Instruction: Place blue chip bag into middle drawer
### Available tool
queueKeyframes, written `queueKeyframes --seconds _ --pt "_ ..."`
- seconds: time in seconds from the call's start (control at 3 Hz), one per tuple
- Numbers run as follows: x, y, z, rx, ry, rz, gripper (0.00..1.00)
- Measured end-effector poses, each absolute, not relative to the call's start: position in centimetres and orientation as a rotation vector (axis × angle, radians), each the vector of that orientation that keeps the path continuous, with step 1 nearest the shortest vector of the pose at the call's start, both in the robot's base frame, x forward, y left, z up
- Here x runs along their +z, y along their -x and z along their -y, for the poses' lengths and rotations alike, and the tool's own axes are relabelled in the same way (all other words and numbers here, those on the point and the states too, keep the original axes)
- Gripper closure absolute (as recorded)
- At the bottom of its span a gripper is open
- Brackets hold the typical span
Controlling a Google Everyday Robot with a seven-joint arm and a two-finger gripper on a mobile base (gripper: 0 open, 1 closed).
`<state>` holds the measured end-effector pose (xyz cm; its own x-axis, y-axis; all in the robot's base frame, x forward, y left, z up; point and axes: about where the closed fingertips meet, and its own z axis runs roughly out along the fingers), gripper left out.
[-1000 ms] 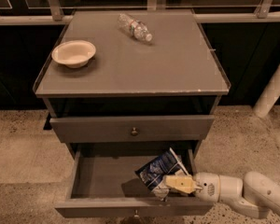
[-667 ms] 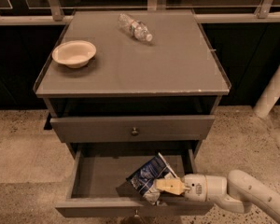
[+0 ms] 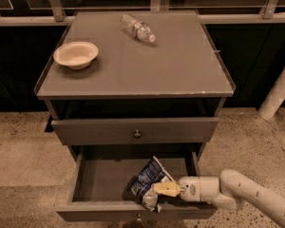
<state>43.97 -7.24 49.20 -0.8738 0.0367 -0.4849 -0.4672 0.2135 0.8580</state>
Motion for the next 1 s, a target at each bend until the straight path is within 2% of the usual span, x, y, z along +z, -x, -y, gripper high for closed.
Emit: queueKeyframes --seconds 0.67,1.0 --pt "46.6 -45.6 9.3 1.575 0.374 -2.171 1.00" --pt "45.6 -45.2 11.5 1.453 0.362 -2.257 1.00"
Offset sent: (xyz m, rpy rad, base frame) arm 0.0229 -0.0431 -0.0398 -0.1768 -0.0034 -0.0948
